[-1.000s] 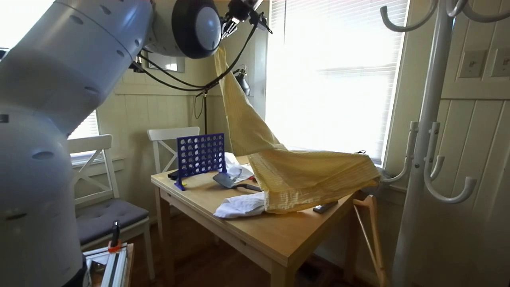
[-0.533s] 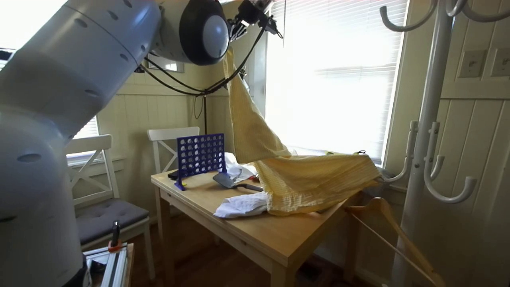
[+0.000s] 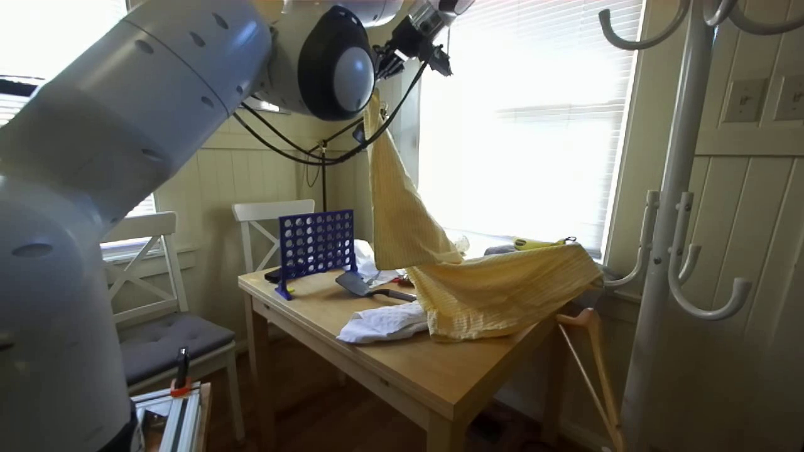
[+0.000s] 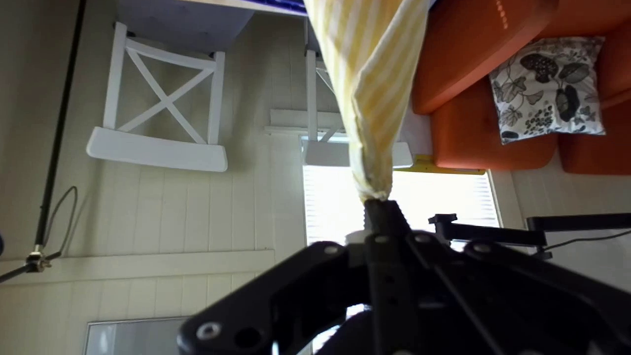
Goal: Put the yellow towel on the table
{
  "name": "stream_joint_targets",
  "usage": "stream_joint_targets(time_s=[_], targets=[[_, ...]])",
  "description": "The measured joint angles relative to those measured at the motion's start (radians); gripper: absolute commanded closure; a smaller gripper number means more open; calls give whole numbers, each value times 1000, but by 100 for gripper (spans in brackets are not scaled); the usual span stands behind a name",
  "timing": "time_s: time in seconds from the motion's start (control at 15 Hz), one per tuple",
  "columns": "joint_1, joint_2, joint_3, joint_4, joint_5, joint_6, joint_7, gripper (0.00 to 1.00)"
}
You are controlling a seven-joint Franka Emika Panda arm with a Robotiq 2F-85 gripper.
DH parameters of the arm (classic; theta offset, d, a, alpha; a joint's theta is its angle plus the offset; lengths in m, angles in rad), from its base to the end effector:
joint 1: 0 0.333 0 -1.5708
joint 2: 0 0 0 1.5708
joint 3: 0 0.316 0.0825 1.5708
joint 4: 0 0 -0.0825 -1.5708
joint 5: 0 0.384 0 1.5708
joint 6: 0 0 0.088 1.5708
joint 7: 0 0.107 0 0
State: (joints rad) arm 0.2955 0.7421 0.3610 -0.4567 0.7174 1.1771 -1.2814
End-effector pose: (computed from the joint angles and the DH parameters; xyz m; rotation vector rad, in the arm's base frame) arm 0.5589 0.3607 0.6814 -1.0859 -2.0051 -0.4353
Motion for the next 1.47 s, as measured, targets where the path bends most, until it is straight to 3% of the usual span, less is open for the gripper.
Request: stream_joint_targets(time_s=[0.2, 0.47, 0.73, 1.2, 1.47], targets=[[6, 54, 57, 1, 35, 30, -9, 99], [7, 60, 53, 5, 30, 32, 2, 100], [13, 38, -3, 5, -95, 24, 33, 100], [71, 40, -85, 1, -414, -10, 33, 99], [75, 39, -104, 1, -454, -21, 33, 100]])
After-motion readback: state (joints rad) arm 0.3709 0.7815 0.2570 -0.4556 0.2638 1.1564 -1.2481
